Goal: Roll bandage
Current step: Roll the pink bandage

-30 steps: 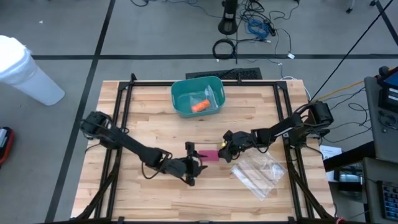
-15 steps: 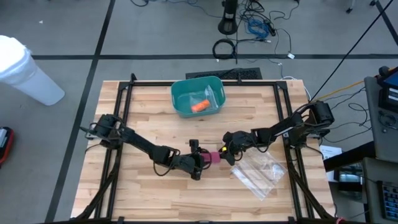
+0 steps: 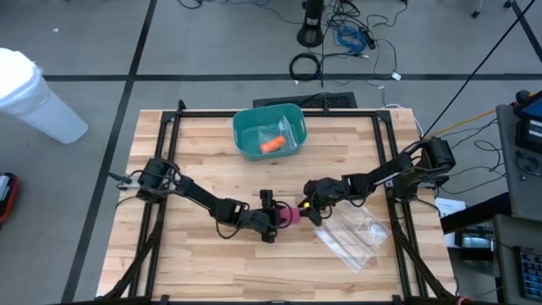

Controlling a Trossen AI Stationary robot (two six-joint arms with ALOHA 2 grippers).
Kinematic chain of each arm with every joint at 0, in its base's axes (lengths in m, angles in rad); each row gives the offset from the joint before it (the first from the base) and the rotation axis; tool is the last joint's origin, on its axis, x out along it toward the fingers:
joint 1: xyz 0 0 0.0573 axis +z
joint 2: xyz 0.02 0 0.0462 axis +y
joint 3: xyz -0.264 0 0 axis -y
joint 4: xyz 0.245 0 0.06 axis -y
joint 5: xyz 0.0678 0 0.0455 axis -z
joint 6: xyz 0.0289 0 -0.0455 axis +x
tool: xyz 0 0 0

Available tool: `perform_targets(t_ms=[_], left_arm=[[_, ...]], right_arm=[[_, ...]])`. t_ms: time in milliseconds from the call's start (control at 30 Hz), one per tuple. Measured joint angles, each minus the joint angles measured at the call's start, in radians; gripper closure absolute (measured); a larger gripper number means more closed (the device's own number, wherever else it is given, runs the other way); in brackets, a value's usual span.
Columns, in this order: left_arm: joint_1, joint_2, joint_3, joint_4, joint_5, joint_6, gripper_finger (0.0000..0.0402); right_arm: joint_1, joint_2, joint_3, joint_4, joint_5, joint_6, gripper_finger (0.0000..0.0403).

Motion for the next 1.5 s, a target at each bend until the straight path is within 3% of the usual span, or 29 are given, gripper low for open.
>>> perform_targets(t_ms=[200,400,533,867,1100,1233,1400,1500], left_arm=[[0.000,0.000,-0.001,-0.002,0.015,0.000,0.0192],[0.006,-0.002,-0.002,0.006,0.052,0.000,0.0237],[0.013,-0.002,-0.001,0.006,0.079,-0.017,0.0257],[0.022,-0.002,0.000,0.004,0.104,-0.025,0.0261],[0.025,-0.061,0.024,-0.002,0.082,-0.049,0.0258],[0.047,-0.063,0.042,-0.017,0.094,-0.076,0.0232],[0.106,-0.064,0.055,-0.138,0.270,-0.210,0.0192],[0.120,-0.063,0.054,-0.145,0.298,-0.232,0.0179]], right_arm=[[-0.001,-0.015,0.002,-0.016,-0.042,-0.088,0.0222],[-0.001,-0.051,0.001,-0.023,-0.057,-0.118,0.0222],[-0.003,-0.129,0.001,-0.145,-0.057,-0.143,0.0222],[-0.006,-0.324,0.001,-0.431,-0.024,-0.197,0.0222],[0.056,-0.401,0.002,-0.313,0.191,-0.203,0.0222],[0.095,-0.373,0.002,-0.221,0.188,-0.231,0.0222],[0.127,-0.287,0.002,-0.129,0.185,-0.226,0.0222],[0.139,-0.223,0.001,-0.050,0.185,-0.226,0.0222]])
